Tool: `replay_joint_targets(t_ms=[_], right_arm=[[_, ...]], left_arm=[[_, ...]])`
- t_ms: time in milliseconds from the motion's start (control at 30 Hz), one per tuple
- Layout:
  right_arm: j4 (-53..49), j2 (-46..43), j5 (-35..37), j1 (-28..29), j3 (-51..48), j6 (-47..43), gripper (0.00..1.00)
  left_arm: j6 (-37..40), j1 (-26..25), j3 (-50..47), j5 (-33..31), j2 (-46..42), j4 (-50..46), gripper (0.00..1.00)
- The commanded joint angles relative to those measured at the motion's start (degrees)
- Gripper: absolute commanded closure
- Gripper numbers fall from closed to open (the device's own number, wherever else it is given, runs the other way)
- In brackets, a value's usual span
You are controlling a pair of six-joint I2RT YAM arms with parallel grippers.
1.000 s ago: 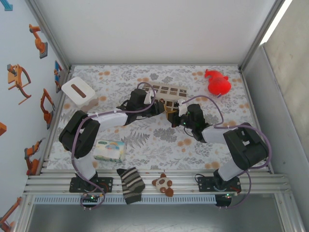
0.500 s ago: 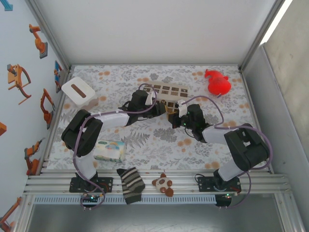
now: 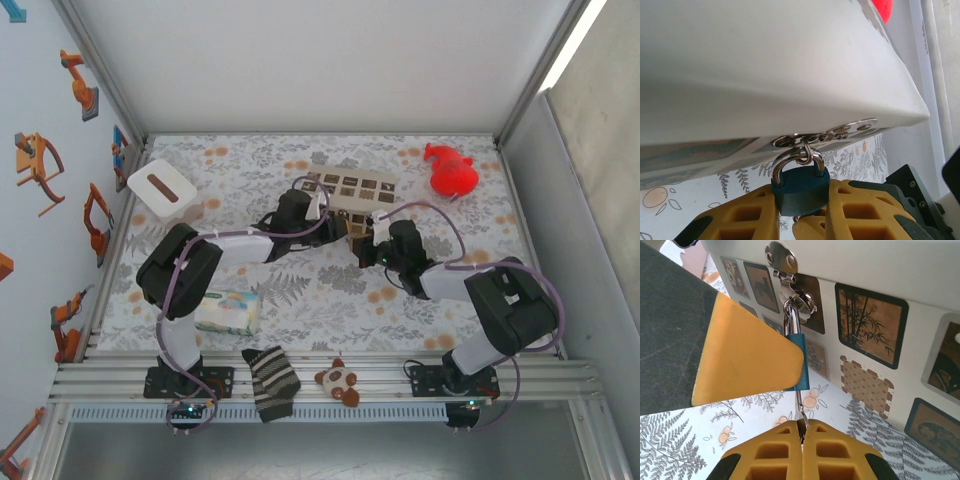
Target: Unlock a padlock with a key
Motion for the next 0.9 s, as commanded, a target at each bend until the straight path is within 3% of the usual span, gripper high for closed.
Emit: replay_joint_targets(t_ms=[0, 400, 667, 867], right_arm=[[12.9, -4.3, -2.3, 0.8, 1.3, 0.7, 1.0], [11.8, -0.9, -5.3, -1.5, 0.9, 0.2, 1.0], [16.3, 2.1, -3.4, -1.5, -3.1, 2.4, 1.0], [18.2, 4.2, -1.9, -1.5, -4.9, 3.0, 1.0]], left_arm=[[-1.6, -1.5, 0.1, 2.6, 3.5, -2.8, 0.77], [-2.7, -1.4, 0.6, 2.7, 6.4, -0.5, 0.77], [-4.6, -1.6, 1.1, 2.4, 9.8, 2.1, 0.77], [-5.4, -1.7, 0.5, 2.1, 10.8, 3.8, 0.69]])
